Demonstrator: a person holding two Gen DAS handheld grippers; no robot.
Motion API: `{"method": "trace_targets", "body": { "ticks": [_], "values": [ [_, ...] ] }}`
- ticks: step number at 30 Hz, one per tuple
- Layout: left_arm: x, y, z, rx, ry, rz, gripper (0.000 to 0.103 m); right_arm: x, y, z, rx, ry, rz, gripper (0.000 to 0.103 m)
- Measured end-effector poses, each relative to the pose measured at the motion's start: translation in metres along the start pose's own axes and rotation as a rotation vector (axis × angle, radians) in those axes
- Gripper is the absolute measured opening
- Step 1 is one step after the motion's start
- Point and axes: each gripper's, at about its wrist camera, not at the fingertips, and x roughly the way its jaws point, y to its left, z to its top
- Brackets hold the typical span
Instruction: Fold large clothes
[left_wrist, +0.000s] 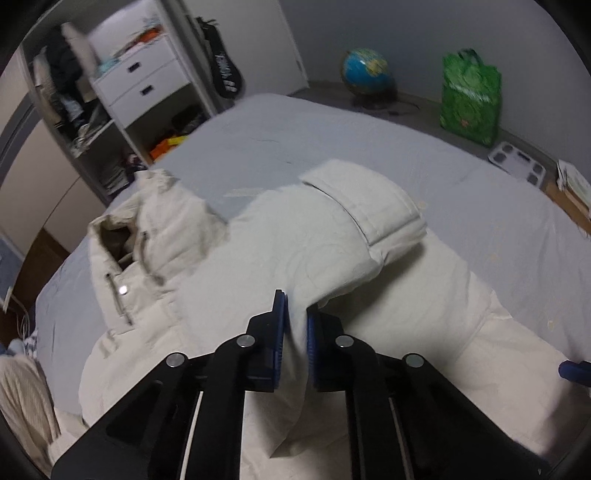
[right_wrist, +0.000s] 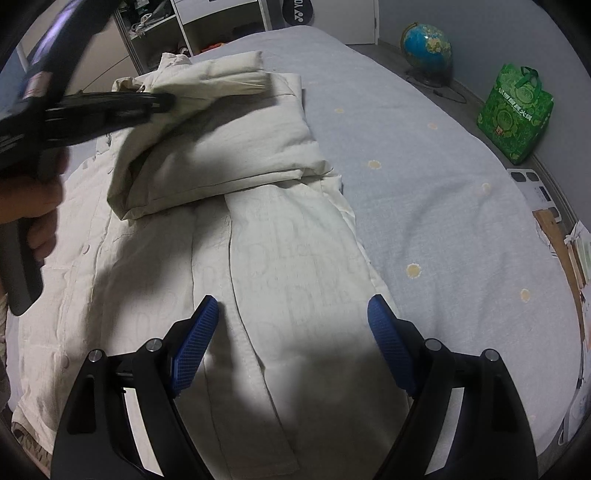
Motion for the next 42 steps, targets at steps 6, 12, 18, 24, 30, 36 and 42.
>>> {"method": "trace_targets", "body": {
  "ticks": [6,12,18,24,30,36,42],
  "values": [
    [-0.033,0.047,-0.023,-0.142,-0.049,0.074,0.008,0.0,0.001,-0.001,-0.006,-0.006,-0.005,0.079],
    [-0.053,0.103,-0.062,-0.338,-0.044,0.141,0.006,-0.003,0.005,-0.004,-0.024,-0.018,-0.015,0.079],
    [-0.053,0.129,-0.096,-0.437,-0.002,0.137,0.003,-0.004,0.009,-0.004,-0.038,-0.025,-0.029,0.079],
    [-0.036,0.135,-0.134,-0.479,0.096,0.125,0.006,-0.012,0.008,-0.003,-0.049,-0.064,-0.026,0.079],
    [-0.017,0.126,-0.168,-0.489,0.2,0.055,0.014,-0.017,0.011,-0.004,-0.071,-0.083,-0.029,0.079],
    [-0.037,0.127,-0.193,-0.474,0.162,0.027,0.065,-0.016,0.025,-0.007,-0.138,-0.087,-0.064,0.079],
    [-0.063,0.141,-0.213,-0.496,0.123,0.046,0.078,-0.017,0.037,-0.009,-0.191,-0.098,-0.076,0.079]
  ]
}}
